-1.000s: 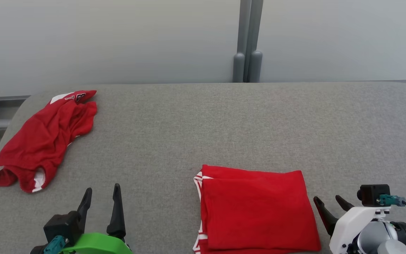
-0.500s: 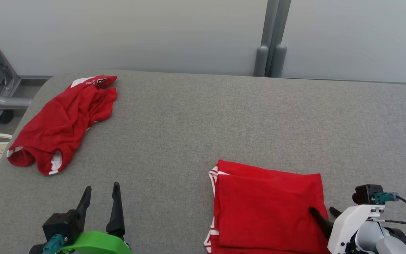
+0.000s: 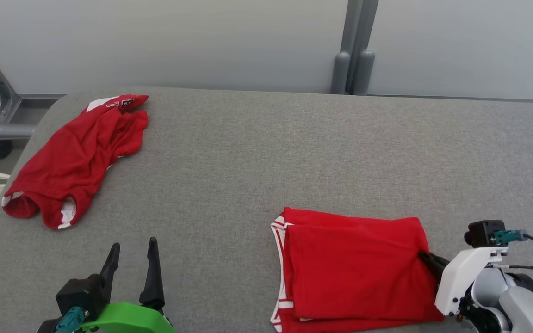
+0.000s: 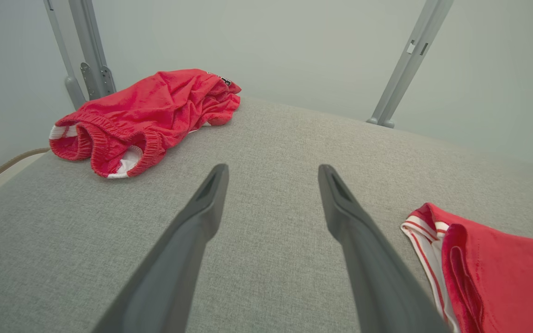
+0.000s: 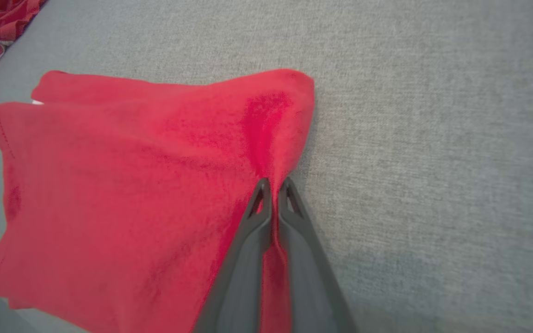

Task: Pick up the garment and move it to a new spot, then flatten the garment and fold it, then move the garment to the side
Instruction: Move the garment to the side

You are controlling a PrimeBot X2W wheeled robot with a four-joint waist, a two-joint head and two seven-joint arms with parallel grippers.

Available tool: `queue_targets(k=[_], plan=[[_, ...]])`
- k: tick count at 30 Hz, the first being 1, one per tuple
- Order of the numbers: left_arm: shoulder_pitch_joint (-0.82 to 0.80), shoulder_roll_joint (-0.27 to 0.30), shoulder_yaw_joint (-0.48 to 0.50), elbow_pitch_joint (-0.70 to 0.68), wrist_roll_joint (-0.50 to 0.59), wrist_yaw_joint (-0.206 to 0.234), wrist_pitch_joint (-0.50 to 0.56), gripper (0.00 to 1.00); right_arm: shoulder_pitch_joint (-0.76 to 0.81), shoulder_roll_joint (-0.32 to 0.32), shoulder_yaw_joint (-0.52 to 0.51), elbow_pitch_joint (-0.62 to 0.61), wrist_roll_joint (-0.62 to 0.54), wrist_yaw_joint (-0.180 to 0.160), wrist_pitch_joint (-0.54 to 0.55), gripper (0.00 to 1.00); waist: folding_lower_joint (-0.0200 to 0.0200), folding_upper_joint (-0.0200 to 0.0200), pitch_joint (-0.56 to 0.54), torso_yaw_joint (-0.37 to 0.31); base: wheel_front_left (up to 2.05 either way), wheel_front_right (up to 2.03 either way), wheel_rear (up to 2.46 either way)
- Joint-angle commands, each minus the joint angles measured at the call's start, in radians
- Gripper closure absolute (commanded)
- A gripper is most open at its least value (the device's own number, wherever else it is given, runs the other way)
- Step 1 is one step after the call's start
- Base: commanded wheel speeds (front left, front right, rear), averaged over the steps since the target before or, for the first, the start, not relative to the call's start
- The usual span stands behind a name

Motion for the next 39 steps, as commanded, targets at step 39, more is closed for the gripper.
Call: queue_targets(k=[39], plan=[[-0.195,-0.024,-0.054,0.043,0.064,-0.046,-0.006,0.0,-0.43,-0.033,0.036,0.084,-0.115,0.0,-0.022,1.0,0.0,0.0046,0.137,-0.571,0.0,0.0,0.0]])
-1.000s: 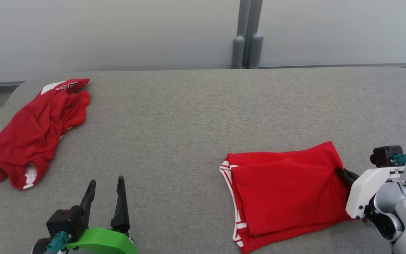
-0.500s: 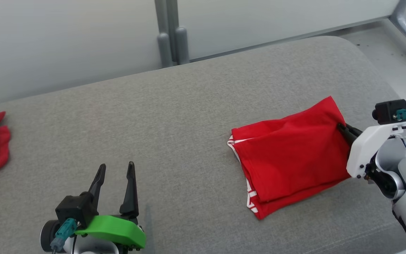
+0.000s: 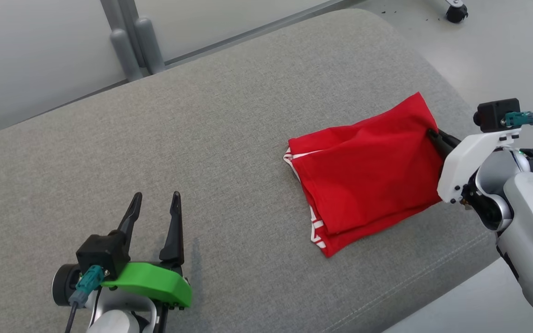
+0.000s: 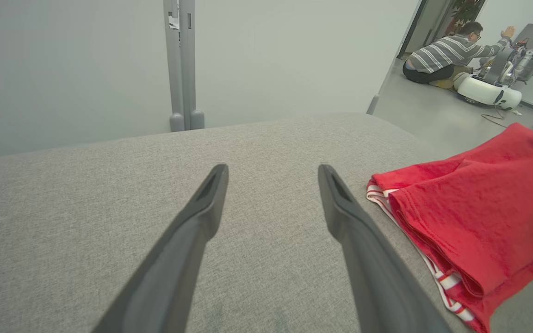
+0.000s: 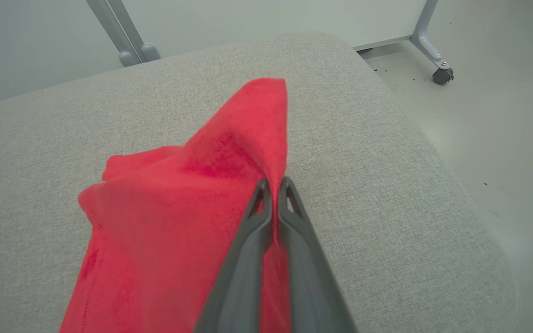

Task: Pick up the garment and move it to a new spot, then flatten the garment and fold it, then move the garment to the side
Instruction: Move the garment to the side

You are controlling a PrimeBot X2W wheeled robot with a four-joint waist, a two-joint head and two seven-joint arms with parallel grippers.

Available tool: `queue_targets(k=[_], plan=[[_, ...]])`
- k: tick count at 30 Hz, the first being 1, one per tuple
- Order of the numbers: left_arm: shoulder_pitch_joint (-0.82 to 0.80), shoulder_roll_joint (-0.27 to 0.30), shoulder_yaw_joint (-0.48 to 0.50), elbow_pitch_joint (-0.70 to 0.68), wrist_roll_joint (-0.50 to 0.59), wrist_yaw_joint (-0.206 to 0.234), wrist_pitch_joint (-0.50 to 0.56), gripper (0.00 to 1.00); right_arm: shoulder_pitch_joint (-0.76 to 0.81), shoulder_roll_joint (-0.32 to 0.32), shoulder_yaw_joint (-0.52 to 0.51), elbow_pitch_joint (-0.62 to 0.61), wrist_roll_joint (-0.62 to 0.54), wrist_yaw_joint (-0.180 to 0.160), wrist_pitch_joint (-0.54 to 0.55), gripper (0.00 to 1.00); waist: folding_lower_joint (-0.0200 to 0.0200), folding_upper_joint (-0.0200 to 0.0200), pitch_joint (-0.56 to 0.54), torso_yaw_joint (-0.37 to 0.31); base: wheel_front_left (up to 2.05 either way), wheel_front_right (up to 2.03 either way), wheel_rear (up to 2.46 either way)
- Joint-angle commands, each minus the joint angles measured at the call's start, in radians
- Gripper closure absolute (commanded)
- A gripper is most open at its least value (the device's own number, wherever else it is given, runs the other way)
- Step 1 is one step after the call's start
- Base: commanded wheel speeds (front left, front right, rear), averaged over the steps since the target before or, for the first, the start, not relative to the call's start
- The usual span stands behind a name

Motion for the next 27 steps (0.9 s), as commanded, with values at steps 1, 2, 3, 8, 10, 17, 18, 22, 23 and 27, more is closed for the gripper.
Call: queue_targets(k=[1,2,3,8,10,17,18,22,23,27], plan=[[-0.016,0.014,0.005,-0.001,0.004,0.002,0.001,0.0,-0.022,0.007,-0.003,0.008,-0.002,0.0,-0.013,1.0,0.0,0.0047,0.018,0.002,0.0,0.0,0.0],[-0.016,0.016,0.006,-0.003,0.005,0.005,0.004,0.0,-0.031,0.009,-0.007,0.022,-0.003,0.0,-0.02,1.0,0.0,0.0047,0.021,0.009,0.0,0.0,0.0],[-0.016,0.019,0.008,-0.005,0.005,0.008,0.006,0.0,-0.041,0.01,-0.012,0.036,-0.004,0.0,-0.03,1.0,0.0,0.0047,0.026,0.018,0.0,0.0,0.0],[-0.02,0.045,0.019,-0.025,0.014,0.021,0.018,0.0,-0.113,0.014,-0.061,0.128,-0.013,0.0,-0.086,1.0,0.0,0.0047,0.057,0.064,0.0,0.0,0.0],[-0.026,0.055,0.023,-0.04,0.018,0.025,0.025,0.0,-0.147,0.007,-0.088,0.17,-0.017,0.0,-0.114,1.0,0.0,0.0047,0.074,0.085,0.0,0.0,0.0],[-0.048,0.099,0.034,-0.098,0.037,0.044,0.059,0.0,-0.235,-0.039,-0.161,0.305,-0.039,0.0,-0.182,1.0,0.0,0.0047,0.151,0.146,0.0,0.0,0.0],[-0.052,0.106,0.035,-0.107,0.04,0.046,0.063,0.0,-0.244,-0.049,-0.17,0.325,-0.041,0.0,-0.189,1.0,0.0,0.0047,0.162,0.153,0.0,0.0,0.0],[-0.069,0.124,0.036,-0.143,0.052,0.054,0.082,0.0,-0.278,-0.085,-0.218,0.403,-0.049,0.0,-0.23,1.0,0.0,0.0047,0.209,0.174,0.0,0.0,0.0],[-0.074,0.128,0.036,-0.151,0.056,0.056,0.086,0.0,-0.284,-0.093,-0.229,0.422,-0.055,0.0,-0.24,1.0,0.0,0.0047,0.219,0.178,0.0,0.0,0.0],[-0.091,0.144,0.033,-0.18,0.07,0.062,0.106,0.0,-0.31,-0.114,-0.251,0.49,-0.082,0.0,-0.274,1.0,0.0,0.0047,0.256,0.189,0.0,0.0,0.0]])
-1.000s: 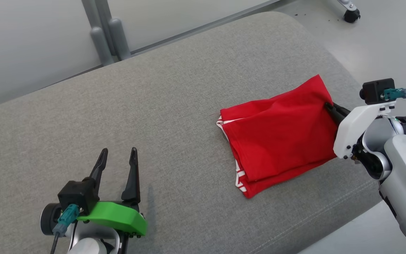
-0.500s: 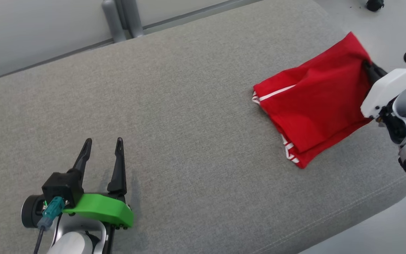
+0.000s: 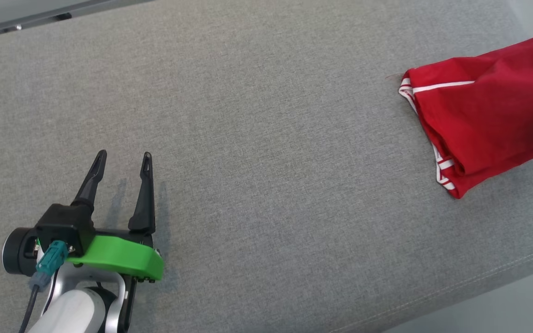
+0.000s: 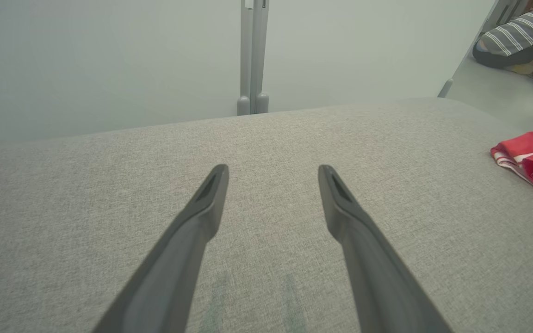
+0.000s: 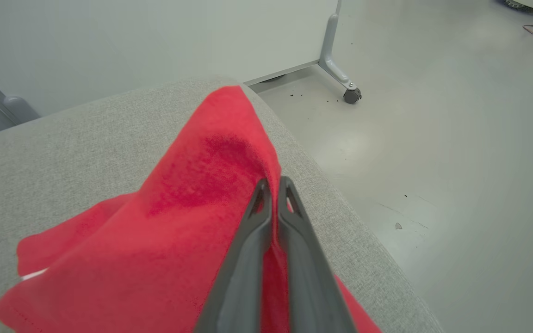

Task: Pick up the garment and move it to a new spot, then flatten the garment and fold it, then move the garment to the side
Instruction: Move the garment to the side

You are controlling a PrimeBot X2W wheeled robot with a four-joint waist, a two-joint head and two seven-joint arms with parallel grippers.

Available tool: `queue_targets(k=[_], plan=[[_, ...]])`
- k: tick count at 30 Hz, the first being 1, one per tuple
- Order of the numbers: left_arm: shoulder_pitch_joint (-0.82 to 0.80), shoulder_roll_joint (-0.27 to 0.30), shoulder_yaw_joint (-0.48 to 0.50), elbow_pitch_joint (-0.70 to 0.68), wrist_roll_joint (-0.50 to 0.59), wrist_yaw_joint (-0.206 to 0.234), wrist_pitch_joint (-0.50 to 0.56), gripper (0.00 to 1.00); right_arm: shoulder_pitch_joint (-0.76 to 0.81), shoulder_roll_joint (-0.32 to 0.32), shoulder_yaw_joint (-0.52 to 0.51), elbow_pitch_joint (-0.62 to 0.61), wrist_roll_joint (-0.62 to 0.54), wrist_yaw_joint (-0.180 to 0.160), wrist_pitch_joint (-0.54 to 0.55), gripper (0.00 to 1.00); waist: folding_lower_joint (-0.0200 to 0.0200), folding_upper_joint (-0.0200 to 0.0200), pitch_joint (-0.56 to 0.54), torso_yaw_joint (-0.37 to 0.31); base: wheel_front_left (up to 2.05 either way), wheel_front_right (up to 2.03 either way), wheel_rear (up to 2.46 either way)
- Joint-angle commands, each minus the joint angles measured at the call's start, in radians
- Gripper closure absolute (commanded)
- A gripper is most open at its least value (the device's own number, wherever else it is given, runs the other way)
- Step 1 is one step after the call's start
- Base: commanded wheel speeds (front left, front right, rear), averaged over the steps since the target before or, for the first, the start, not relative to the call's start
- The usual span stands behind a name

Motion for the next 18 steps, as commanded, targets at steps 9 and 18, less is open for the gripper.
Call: queue_targets(k=[9,18], plan=[[-0.04,0.029,-0.002,-0.038,0.027,0.016,0.03,0.0,-0.079,-0.026,-0.047,0.157,-0.105,0.0,-0.147,0.0,0.0,0.0047,0.082,0.039,0.0,0.0,0.0],[-0.037,0.024,-0.007,-0.031,0.027,0.027,0.028,0.0,-0.095,0.009,-0.066,0.195,-0.183,0.0,-0.201,0.0,0.0,0.0047,0.06,0.034,0.0,0.0,0.0]])
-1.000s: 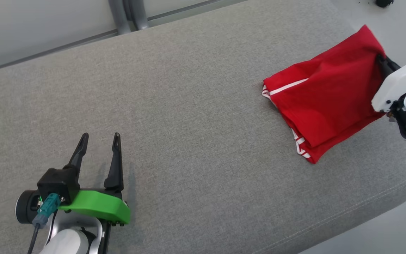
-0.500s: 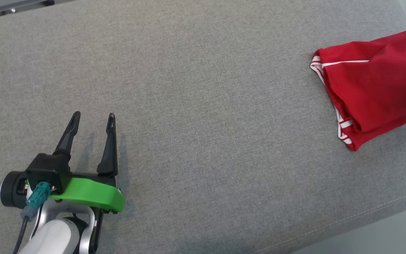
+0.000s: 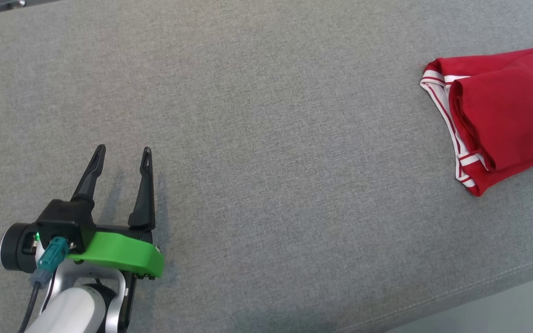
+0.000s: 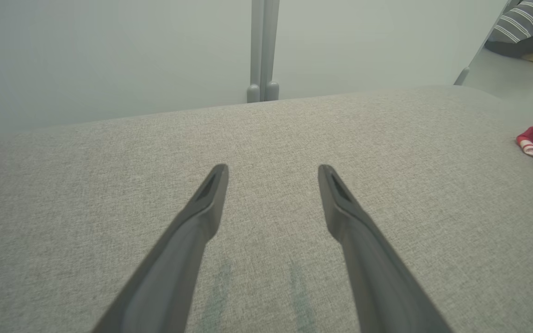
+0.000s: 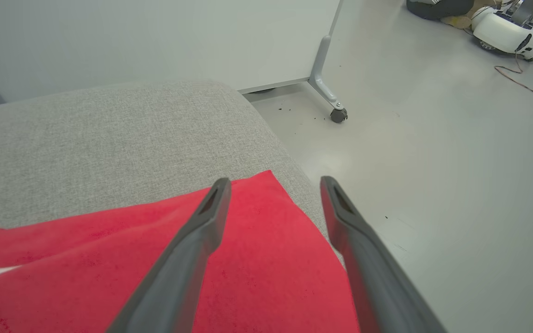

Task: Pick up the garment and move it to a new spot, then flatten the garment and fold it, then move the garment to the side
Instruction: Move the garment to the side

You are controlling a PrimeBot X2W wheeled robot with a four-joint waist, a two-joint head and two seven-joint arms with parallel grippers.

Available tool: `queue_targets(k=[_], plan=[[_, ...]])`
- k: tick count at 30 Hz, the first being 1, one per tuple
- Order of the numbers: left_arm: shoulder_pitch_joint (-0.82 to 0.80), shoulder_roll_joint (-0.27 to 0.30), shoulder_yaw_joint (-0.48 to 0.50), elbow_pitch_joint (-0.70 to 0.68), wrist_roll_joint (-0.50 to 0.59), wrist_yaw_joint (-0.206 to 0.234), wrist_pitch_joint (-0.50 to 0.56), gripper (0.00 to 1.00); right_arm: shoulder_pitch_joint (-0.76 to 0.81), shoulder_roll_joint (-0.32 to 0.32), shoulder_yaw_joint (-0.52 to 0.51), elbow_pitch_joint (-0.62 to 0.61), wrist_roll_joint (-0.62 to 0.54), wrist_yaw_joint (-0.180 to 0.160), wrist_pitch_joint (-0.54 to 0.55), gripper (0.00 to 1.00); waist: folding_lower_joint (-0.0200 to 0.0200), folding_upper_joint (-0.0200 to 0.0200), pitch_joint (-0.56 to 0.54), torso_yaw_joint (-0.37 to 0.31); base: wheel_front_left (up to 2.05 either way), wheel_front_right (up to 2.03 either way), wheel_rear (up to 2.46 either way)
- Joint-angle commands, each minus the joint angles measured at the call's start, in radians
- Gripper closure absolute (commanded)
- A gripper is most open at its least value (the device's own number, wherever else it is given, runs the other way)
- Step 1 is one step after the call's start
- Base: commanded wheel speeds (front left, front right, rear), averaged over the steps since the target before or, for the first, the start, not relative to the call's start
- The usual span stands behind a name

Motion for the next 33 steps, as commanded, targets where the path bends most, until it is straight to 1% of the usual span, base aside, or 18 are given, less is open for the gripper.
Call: queue_targets(k=[1,4,7,12,19,23,27,31,32,33], plan=[[-0.013,0.001,0.0,0.004,0.004,0.006,-0.005,0.0,-0.011,0.011,0.002,-0.004,-0.012,0.0,-0.007,0.0,-0.0001,0.0047,-0.01,-0.002,0.0,0.0,0.0],[-0.005,-0.005,-0.001,0.015,-0.004,0.002,-0.014,0.0,-0.002,0.031,0.019,-0.032,-0.013,0.0,-0.011,0.0,-0.0001,0.0047,-0.028,-0.002,0.0,0.0,0.0],[0.006,-0.015,0.005,0.036,-0.012,-0.003,-0.037,0.0,0.021,0.051,0.053,-0.093,0.003,0.0,-0.012,0.0,-0.0001,0.0047,-0.066,0.001,0.0,0.0,0.0],[0.02,-0.033,0.011,0.073,-0.027,-0.006,-0.07,0.0,0.054,0.058,0.116,-0.187,0.015,0.0,-0.013,0.0,-0.0001,0.0047,-0.135,0.013,0.0,0.0,0.0],[0.05,-0.073,0.027,0.143,-0.066,-0.02,-0.133,0.0,0.127,0.08,0.159,-0.328,0.039,0.0,-0.013,0.0,-0.0001,0.0047,-0.247,0.048,0.0,0.0,0.0],[0.079,-0.089,0.043,0.183,-0.088,-0.023,-0.159,0.0,0.193,0.099,0.166,-0.406,0.049,0.0,-0.013,0.0,-0.0001,0.0047,-0.3,0.075,0.0,0.0,0.0],[0.117,-0.1,0.063,0.202,-0.112,-0.029,-0.179,0.0,0.28,0.142,0.166,-0.493,0.051,0.0,-0.001,0.0,-0.0001,0.0047,-0.336,0.098,0.0,0.0,0.0],[0.159,-0.095,0.081,0.214,-0.124,-0.036,-0.19,0.0,0.371,0.193,0.147,-0.577,0.018,0.0,0.012,0.0,-0.0001,0.0047,-0.359,0.117,0.0,0.0,0.0],[0.159,-0.095,0.081,0.214,-0.124,-0.036,-0.19,0.0,0.371,0.193,0.147,-0.577,0.018,0.0,0.012,0.0,-0.0001,0.0047,-0.359,0.117,0.0,0.0,0.0],[0.169,-0.095,0.084,0.217,-0.127,-0.038,-0.191,0.0,0.397,0.209,0.139,-0.597,0.006,0.0,0.016,0.0,-0.0001,0.0047,-0.364,0.123,0.0,0.0,0.0]])
